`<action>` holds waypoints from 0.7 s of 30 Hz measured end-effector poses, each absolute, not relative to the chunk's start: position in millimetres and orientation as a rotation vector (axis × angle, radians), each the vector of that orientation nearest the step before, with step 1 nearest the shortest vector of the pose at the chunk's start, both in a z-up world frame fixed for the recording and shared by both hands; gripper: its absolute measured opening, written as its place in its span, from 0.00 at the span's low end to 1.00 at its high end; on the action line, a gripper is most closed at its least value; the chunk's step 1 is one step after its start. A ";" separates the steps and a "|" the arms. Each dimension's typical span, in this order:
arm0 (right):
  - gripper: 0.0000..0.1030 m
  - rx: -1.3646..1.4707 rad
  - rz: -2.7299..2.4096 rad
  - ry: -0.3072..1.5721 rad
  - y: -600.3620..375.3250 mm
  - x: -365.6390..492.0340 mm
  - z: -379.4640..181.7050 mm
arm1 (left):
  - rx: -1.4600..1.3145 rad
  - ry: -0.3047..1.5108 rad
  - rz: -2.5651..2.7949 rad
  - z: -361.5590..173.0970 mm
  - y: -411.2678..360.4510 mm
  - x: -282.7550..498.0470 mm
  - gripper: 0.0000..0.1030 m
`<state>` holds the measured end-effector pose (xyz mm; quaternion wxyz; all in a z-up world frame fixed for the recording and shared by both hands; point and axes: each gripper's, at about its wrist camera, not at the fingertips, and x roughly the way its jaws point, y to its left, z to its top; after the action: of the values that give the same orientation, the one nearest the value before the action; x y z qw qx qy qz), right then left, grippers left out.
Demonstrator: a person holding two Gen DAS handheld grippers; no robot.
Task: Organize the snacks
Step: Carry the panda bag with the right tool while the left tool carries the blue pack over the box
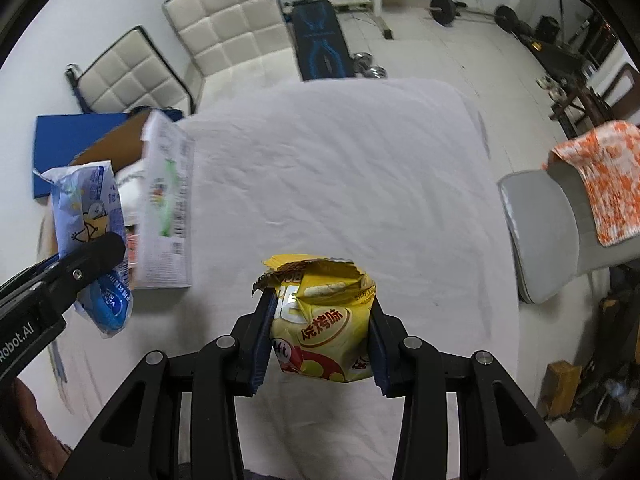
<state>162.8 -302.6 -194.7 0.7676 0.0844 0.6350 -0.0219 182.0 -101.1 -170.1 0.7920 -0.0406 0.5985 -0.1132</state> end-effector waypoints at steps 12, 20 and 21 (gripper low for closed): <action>0.42 0.141 0.235 1.359 -146.6 201.1 -174.5 | -0.123 1.250 -0.069 -148.2 57.5 203.0 0.36; 0.42 0.097 0.320 1.369 -46.1 226.9 -195.2 | -0.123 1.231 0.054 -156.5 149.8 224.9 0.36; 0.42 0.097 0.323 1.372 -37.6 230.1 -197.9 | -0.123 1.228 0.062 -157.5 156.5 226.8 0.36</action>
<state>230.1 -37.6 -197.9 0.7607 0.0446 0.6303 0.1486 226.8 156.5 -157.5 0.8150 -0.0578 0.5758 0.0290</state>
